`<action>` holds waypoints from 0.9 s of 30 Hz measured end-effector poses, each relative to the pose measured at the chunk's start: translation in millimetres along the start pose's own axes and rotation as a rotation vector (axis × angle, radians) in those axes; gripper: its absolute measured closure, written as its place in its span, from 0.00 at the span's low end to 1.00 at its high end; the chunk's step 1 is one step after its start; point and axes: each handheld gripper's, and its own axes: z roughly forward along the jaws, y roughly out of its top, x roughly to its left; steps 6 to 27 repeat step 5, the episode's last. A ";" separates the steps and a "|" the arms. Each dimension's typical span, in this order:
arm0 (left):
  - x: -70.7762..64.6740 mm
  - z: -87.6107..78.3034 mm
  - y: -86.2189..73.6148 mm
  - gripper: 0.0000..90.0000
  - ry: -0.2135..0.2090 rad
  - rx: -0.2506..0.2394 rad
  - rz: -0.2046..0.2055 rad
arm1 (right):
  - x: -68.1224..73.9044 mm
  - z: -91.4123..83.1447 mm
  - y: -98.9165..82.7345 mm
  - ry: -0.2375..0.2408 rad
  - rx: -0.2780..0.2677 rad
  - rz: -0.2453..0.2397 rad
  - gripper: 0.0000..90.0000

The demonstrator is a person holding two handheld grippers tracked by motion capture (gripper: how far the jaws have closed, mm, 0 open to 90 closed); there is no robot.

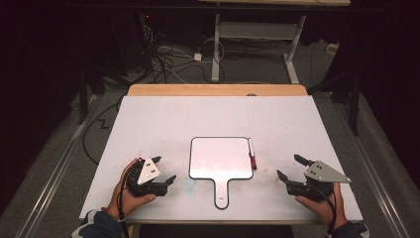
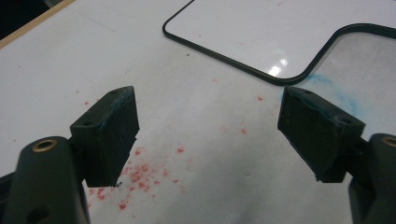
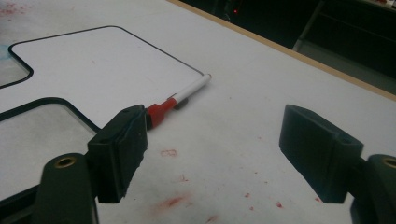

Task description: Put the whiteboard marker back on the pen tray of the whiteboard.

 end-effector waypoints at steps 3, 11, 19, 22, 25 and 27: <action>-0.4 0.5 0.7 0.21 0.002 0.002 0.005 | -0.5 -1.4 1.3 -0.014 -0.015 0.002 0.24; -0.2 0.7 1.1 0.21 0.004 0.000 0.003 | -0.4 -2.3 1.5 -0.029 -0.029 -0.007 0.24; -0.2 0.7 1.1 0.21 0.004 0.000 0.003 | -0.4 -2.3 1.5 -0.029 -0.029 -0.007 0.24; -0.2 0.7 1.1 0.21 0.004 0.000 0.003 | -0.4 -2.3 1.5 -0.029 -0.029 -0.007 0.24; -0.2 0.7 1.1 0.21 0.004 0.000 0.003 | -0.4 -2.3 1.5 -0.029 -0.029 -0.007 0.24; -0.2 0.7 1.1 0.21 0.004 0.000 0.003 | -0.4 -2.3 1.5 -0.029 -0.029 -0.007 0.24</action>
